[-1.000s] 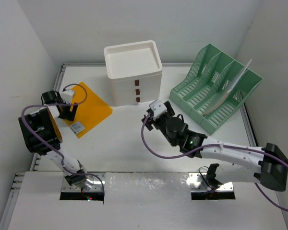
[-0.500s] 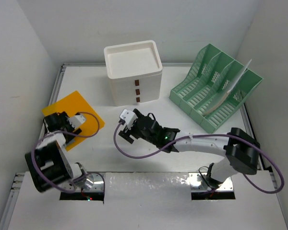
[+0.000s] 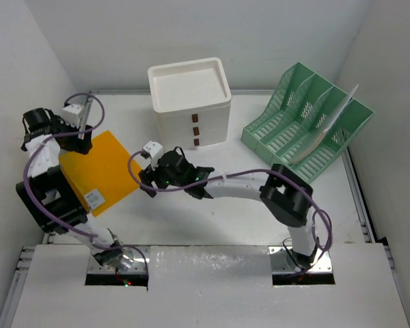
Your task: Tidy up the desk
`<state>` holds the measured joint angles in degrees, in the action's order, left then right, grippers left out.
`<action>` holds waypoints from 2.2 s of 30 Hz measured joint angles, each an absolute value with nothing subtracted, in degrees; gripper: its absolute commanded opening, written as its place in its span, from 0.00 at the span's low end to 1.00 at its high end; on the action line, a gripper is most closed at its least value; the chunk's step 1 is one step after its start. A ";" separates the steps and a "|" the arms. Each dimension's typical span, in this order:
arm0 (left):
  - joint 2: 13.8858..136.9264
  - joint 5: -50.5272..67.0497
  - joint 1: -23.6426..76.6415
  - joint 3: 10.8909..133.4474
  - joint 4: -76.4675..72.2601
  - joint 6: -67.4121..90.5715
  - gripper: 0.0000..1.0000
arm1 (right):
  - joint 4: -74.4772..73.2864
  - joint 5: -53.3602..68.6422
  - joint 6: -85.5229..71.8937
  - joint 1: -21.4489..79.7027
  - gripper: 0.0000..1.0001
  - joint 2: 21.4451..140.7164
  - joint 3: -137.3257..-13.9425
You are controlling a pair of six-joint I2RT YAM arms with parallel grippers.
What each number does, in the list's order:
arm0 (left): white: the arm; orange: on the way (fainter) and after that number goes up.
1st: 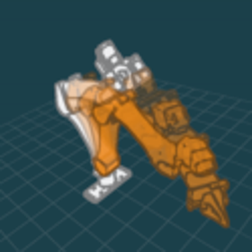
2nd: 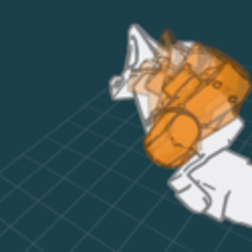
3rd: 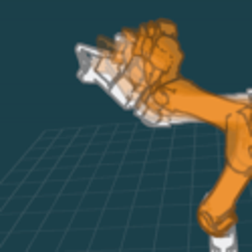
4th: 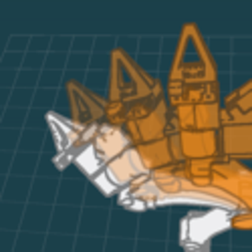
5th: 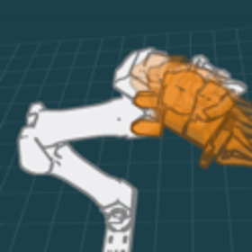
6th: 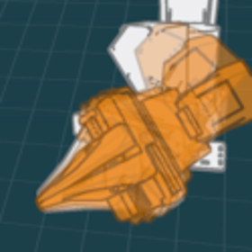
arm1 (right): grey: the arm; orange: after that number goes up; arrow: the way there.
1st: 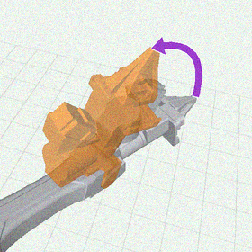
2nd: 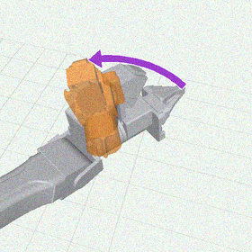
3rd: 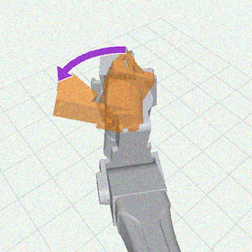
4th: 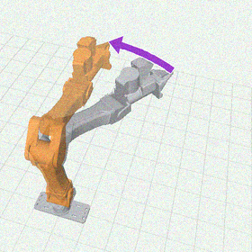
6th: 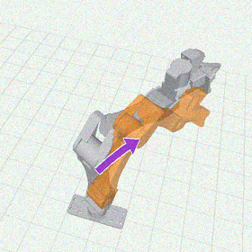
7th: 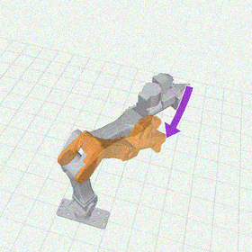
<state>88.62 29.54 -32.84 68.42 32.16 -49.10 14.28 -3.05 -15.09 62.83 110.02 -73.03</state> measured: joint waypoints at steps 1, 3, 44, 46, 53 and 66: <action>90.65 27.97 -32.84 70.67 31.86 -46.39 0.87 | 14.63 -1.52 -17.47 62.04 0.67 112.25 -74.72; 95.79 24.32 -32.84 75.02 30.85 -41.87 0.89 | 15.25 1.37 -22.41 60.18 0.67 116.46 -77.08; 115.81 21.82 -26.37 80.38 59.83 -54.15 0.49 | 13.80 3.46 -28.21 55.83 0.73 120.36 -72.79; 115.81 23.42 -25.12 79.77 62.15 -56.45 0.50 | 14.85 3.81 -28.71 54.65 0.73 119.37 -70.30; 114.74 24.97 -24.77 78.13 65.39 -61.76 0.60 | 11.44 3.01 -25.58 52.03 0.77 118.52 -68.34; 114.24 20.12 -27.22 77.10 65.63 -61.47 0.09 | 11.90 2.15 -28.84 50.48 0.70 108.49 -56.16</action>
<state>114.24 20.12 -27.22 77.10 65.63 -61.47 11.90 2.15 -28.84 50.48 108.49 -56.16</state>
